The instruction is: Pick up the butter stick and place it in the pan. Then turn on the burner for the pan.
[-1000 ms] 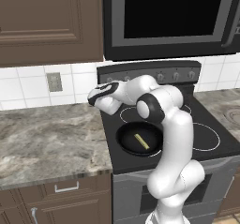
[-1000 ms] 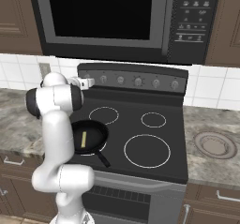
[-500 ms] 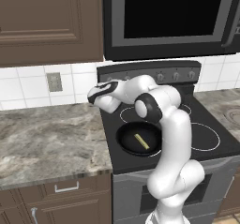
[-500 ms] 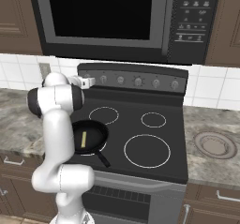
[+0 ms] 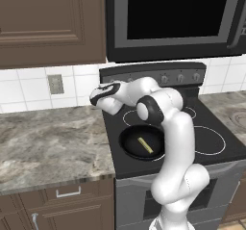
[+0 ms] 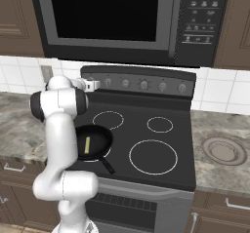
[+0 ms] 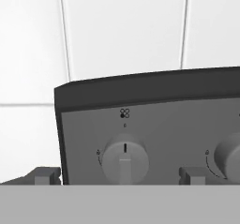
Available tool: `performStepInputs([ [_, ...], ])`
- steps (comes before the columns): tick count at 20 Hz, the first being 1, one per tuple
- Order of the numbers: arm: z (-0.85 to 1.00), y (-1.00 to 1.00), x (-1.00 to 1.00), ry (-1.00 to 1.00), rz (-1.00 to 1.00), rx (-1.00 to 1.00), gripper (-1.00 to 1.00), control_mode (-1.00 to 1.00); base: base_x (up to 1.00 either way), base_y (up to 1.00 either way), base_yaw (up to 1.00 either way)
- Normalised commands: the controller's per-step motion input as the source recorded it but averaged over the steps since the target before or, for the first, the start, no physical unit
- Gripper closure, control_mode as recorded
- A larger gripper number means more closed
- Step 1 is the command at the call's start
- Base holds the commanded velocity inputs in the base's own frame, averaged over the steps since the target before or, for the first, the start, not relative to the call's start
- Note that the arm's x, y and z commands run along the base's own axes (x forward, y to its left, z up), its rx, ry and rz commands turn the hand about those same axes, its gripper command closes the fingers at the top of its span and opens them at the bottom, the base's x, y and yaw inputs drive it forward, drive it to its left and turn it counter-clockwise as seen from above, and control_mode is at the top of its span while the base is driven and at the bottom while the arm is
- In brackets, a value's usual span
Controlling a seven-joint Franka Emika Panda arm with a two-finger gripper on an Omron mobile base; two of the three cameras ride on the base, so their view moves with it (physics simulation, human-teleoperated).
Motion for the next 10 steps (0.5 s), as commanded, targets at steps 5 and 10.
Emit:
performStepInputs([
  [5, -0.08, 0.00, 0.12, -0.01, 0.00, 0.03, -1.00, -1.00, 0.00, 0.00, 0.00],
  [10, -0.09, 0.00, 0.12, -0.01, 0.00, 0.02, -1.00, -1.00, 0.00, 0.00, 0.00],
])
